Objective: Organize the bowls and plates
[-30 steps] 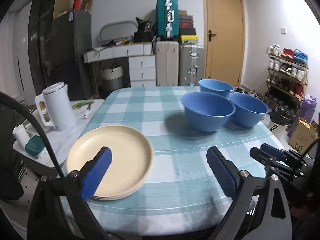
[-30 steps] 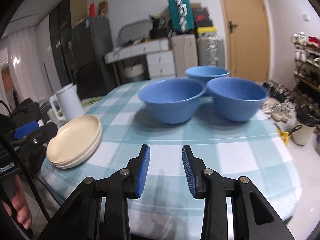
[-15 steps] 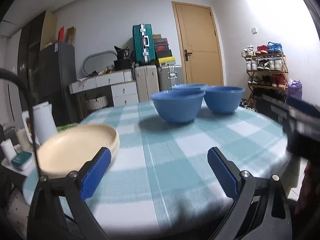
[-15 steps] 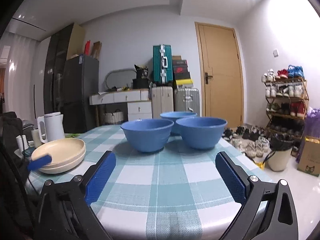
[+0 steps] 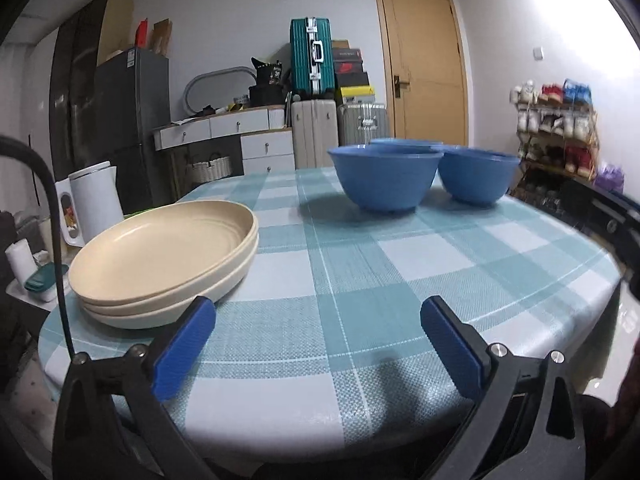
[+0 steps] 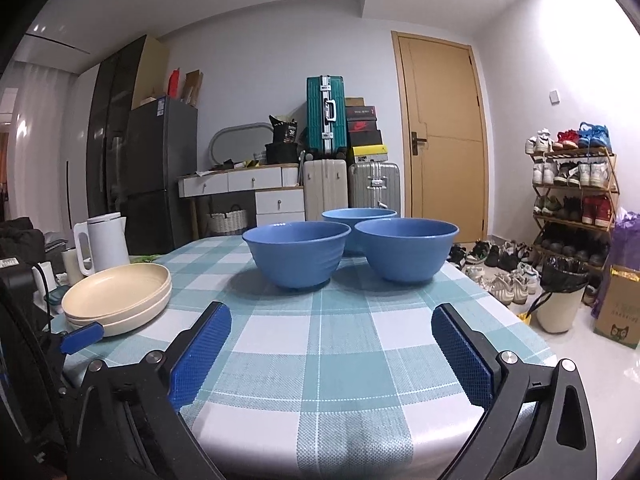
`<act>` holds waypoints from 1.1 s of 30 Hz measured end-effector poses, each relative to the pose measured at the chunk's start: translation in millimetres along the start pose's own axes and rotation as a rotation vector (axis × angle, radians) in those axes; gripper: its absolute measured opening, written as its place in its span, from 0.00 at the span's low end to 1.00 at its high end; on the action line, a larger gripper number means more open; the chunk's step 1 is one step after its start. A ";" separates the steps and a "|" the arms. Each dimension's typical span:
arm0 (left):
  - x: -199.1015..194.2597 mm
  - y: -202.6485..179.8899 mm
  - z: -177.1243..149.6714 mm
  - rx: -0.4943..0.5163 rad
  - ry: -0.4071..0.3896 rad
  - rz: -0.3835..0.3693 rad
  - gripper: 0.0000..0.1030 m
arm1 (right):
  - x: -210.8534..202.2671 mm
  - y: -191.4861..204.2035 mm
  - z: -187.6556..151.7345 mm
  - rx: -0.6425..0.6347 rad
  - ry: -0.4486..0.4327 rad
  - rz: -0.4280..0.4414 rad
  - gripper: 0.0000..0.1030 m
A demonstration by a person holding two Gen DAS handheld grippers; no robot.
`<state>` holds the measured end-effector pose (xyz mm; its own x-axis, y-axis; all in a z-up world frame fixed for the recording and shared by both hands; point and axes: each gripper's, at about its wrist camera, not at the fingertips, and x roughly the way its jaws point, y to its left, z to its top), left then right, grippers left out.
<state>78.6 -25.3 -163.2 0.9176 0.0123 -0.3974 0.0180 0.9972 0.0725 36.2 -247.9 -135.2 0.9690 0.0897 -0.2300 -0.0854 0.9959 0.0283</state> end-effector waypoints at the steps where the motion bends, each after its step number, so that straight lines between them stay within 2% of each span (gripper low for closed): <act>1: 1.3 -2.1 -0.7 0.008 0.009 0.000 1.00 | 0.9 -0.6 -0.6 0.003 0.005 -0.004 0.99; 13: -0.1 -12.7 -1.1 0.067 0.002 0.032 1.00 | -6.0 -4.5 -4.7 0.059 -0.003 -0.042 0.99; 19: -0.3 -12.6 -2.0 0.080 0.002 0.046 1.00 | -3.3 -1.3 -4.9 0.042 0.005 -0.042 0.99; 33: 0.1 -0.9 -6.1 0.047 0.018 0.041 1.00 | 0.2 -0.5 -7.2 0.059 0.027 -0.038 0.99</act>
<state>76.2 -25.7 -168.9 0.9106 0.0550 -0.4095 -0.0007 0.9913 0.1316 34.7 -248.3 -142.2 0.9647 0.0525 -0.2580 -0.0340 0.9966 0.0756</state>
